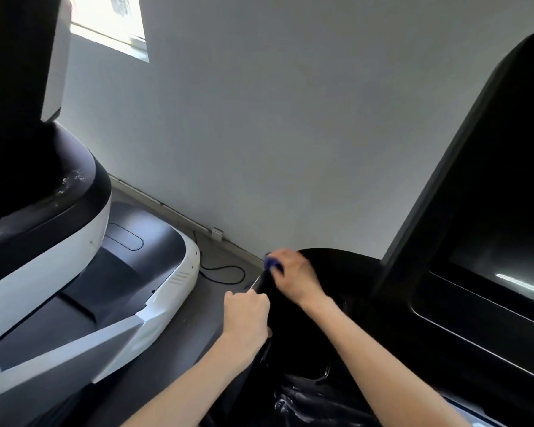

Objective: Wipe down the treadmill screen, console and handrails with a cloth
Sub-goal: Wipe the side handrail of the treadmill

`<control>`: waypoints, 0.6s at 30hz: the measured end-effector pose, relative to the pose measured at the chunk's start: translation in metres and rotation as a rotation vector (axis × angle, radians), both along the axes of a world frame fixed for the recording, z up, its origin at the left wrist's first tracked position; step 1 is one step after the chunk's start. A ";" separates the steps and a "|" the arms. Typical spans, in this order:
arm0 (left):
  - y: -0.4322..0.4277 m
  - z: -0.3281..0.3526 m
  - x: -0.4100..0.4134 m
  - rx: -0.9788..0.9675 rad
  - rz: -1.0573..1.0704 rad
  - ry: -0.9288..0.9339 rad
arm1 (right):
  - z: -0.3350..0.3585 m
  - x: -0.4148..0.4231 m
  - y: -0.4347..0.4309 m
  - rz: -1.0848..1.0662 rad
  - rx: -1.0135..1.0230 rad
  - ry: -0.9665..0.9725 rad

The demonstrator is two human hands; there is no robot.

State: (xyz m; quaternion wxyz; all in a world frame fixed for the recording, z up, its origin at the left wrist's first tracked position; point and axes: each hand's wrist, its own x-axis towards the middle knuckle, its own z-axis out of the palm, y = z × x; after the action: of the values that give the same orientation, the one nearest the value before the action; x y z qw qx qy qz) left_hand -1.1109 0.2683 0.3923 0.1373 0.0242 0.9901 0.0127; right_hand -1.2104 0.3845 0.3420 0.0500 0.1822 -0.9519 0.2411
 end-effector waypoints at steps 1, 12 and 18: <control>0.002 0.000 0.000 -0.008 -0.016 0.010 | -0.002 0.012 -0.006 0.160 -0.013 -0.043; 0.000 0.004 -0.005 0.026 0.025 0.037 | -0.003 -0.021 0.032 -0.396 0.000 0.078; 0.002 0.006 -0.009 0.011 -0.019 0.052 | -0.009 -0.005 0.024 -0.070 0.037 0.056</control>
State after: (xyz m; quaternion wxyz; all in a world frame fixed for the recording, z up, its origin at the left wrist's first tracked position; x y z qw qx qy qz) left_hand -1.1200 0.2707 0.3988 0.1115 0.0347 0.9930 0.0160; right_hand -1.2158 0.4090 0.3334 0.0818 0.1563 -0.9603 0.2163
